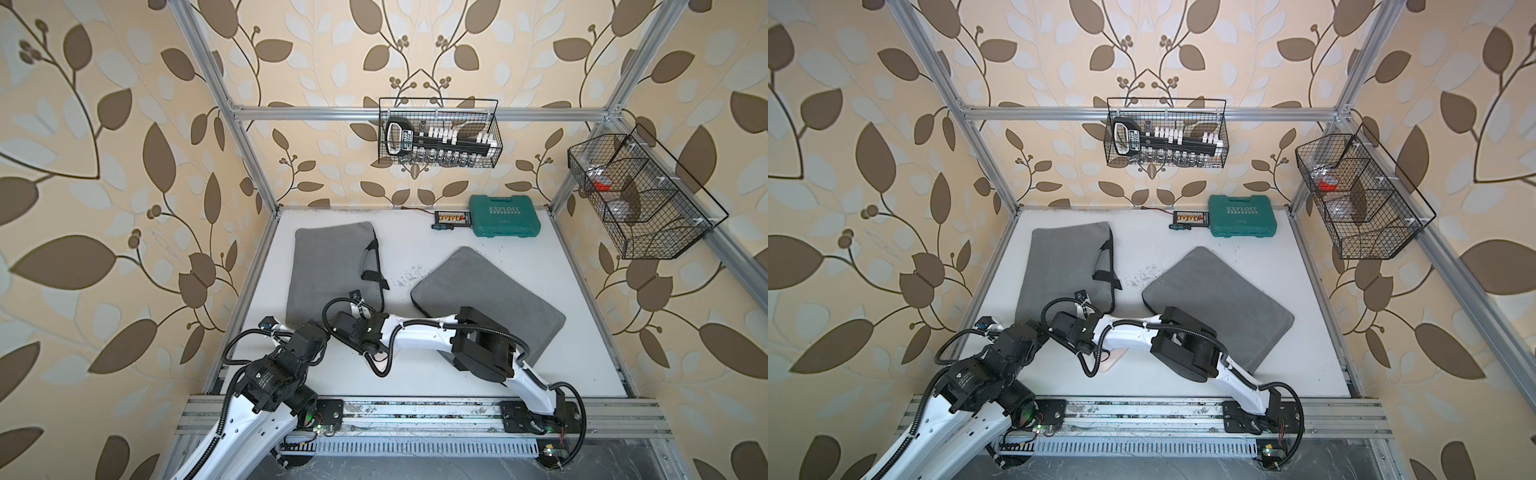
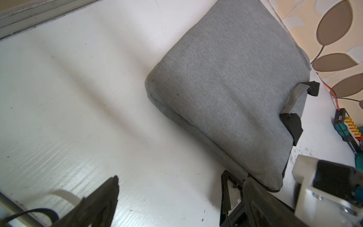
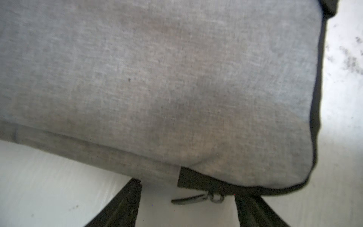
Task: Put the mouse into the laptop bag
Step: Zip the zipper on the zippered laptop bag.
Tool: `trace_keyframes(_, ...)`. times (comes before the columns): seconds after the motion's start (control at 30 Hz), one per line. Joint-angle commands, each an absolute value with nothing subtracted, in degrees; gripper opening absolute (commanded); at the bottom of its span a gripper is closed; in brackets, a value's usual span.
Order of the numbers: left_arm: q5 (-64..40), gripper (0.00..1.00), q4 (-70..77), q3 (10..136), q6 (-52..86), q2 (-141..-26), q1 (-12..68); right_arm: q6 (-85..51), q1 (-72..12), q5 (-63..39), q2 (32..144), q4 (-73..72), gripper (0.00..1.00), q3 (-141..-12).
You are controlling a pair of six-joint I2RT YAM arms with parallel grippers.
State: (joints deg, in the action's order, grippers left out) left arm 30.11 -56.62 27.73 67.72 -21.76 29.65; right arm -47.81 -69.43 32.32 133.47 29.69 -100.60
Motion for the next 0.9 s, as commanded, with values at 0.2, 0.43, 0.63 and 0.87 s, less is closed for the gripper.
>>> trace_keyframes(0.2,31.5,0.99,-53.6,26.6,67.7,-22.5,29.8,-49.4,-69.5,34.6,133.9,32.3,0.27,-94.6)
trace_keyframes(0.43,29.8,0.99,-51.3,26.3,67.1,-24.1,29.8,-48.4,-69.5,31.9,133.1,29.2,0.07,-93.0)
trace_keyframes(0.63,27.9,0.99,-48.4,25.7,66.5,-26.1,29.7,-47.9,-69.7,29.9,131.4,26.6,0.00,-90.7)
trace_keyframes(0.87,18.6,0.99,-38.8,24.4,63.4,-30.7,28.6,-43.8,-69.6,23.6,123.6,14.4,0.00,-80.9)
